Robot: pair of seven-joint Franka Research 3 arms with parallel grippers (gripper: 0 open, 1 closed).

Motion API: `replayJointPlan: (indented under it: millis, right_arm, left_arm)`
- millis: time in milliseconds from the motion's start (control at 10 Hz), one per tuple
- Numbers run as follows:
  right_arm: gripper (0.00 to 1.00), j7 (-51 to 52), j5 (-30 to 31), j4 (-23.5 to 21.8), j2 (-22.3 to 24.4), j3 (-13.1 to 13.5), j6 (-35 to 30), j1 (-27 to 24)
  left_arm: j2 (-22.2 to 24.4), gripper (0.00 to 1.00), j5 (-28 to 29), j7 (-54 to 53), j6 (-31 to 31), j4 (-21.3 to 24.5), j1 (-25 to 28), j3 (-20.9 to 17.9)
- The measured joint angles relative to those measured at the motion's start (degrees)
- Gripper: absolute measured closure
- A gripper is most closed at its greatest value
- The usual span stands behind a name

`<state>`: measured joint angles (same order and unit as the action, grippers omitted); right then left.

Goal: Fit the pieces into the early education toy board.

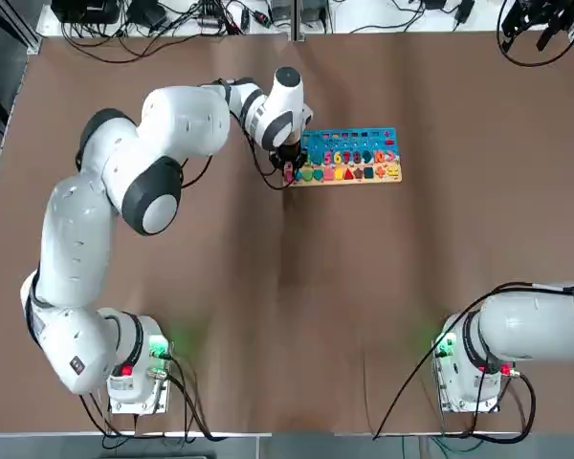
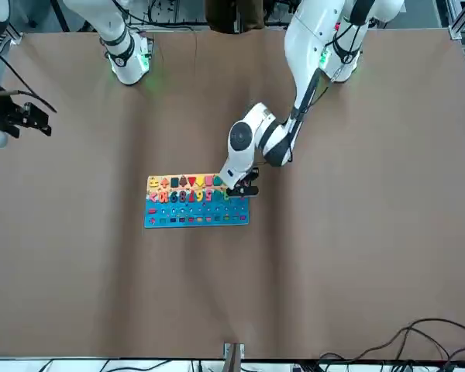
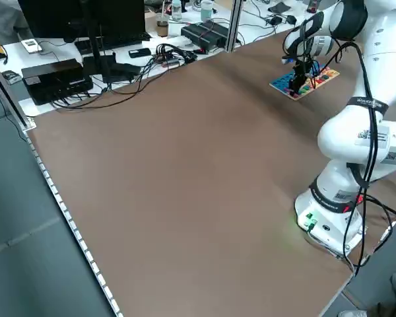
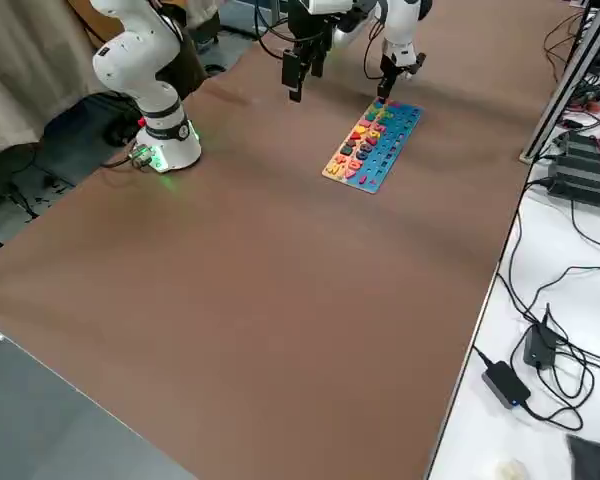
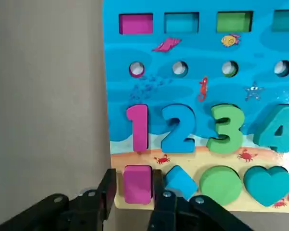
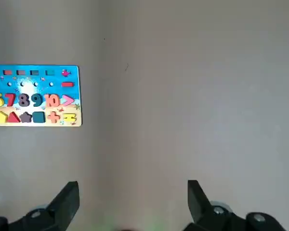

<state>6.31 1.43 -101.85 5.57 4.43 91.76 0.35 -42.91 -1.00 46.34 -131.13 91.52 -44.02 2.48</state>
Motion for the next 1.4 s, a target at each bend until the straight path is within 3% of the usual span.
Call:
replayJointPlan:
  millis: [900, 1300, 1400]
  right_arm:
    - [0.01, 0.0, 0.0, 0.0, 0.0, 0.0, 0.0, 0.0]
    - [0.01, 0.0, 0.0, 0.0, 0.0, 0.0, -0.1, 0.0]
    - [0.01, 0.0, 0.0, 0.0, 0.0, 0.0, -0.1, 0.0]
  left_arm:
    - [1.3, 0.60, 0.0, -0.5, 1.2, -1.3, 0.2, -0.6]
    - [9.8, 0.56, 0.0, -6.2, 7.2, -2.3, 4.7, -1.4]
    - [12.0, 0.49, 0.0, -8.5, 9.1, -2.5, 6.7, -1.4]
